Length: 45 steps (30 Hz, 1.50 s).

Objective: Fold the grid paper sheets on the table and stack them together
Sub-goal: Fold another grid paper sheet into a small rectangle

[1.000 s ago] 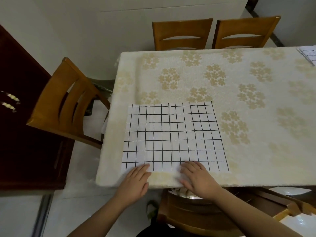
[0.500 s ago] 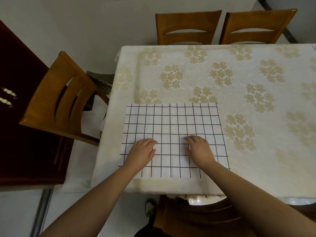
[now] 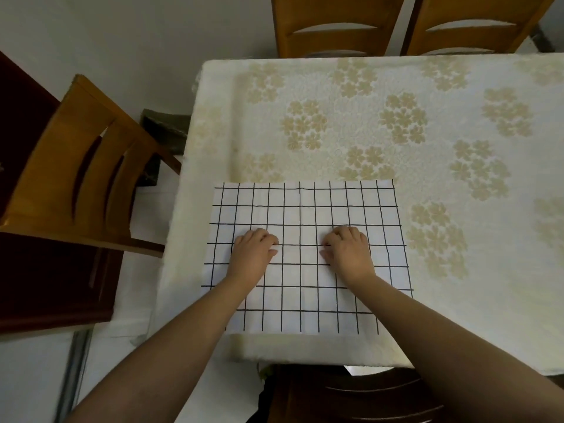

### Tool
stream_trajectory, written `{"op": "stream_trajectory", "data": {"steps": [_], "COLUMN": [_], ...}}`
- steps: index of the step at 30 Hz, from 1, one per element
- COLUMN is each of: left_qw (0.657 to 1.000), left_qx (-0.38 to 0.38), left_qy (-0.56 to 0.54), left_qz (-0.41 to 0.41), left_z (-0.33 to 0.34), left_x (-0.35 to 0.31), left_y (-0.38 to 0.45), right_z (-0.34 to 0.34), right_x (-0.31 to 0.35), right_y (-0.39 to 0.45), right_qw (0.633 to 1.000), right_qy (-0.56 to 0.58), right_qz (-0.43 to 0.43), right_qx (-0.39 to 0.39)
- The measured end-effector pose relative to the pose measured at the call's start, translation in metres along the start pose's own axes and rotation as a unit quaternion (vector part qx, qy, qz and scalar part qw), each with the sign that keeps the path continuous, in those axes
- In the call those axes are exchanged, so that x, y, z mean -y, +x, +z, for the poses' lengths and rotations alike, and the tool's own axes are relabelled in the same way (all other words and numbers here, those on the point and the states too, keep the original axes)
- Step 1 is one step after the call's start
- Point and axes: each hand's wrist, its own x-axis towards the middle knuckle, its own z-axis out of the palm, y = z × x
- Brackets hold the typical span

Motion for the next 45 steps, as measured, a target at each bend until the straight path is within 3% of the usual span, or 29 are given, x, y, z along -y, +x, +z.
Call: {"op": "stream_trajectory", "data": {"steps": [10,20,26,30,33,36,45], "left_qw": [0.999,0.994,0.993,0.993,0.997,0.991,0.994], "left_qx": [-0.005,-0.068,-0.078,-0.068,0.015,0.067,-0.056], "left_qy": [0.03,0.016,0.001,0.01,-0.021,0.01,0.059], "left_qz": [0.017,0.081,0.084,0.1,0.069,0.116,0.07], "left_z": [-0.002,-0.024,-0.033,-0.038,-0.047,-0.052,-0.079], "left_x": [-0.001,-0.008,-0.008,-0.002,0.003,0.016,0.045], "left_y": [0.006,-0.005,-0.009,-0.013,-0.016,-0.023,-0.043], "right_z": [-0.002,-0.014,-0.014,-0.021,-0.032,-0.041,-0.067], "right_x": [0.001,-0.009,-0.017,-0.03,-0.038,-0.041,-0.057], "right_y": [0.001,-0.013,-0.017,-0.024,-0.027,-0.03,-0.045], "right_qw": [0.998,0.985,0.982,0.988,0.99,0.99,0.992], "right_qy": [-0.028,0.029,0.037,0.012,0.012,0.011,-0.02], "right_qz": [-0.042,-0.123,-0.156,-0.129,-0.106,-0.106,-0.083], "right_qx": [-0.023,-0.12,-0.103,-0.079,-0.089,-0.097,-0.096]}}
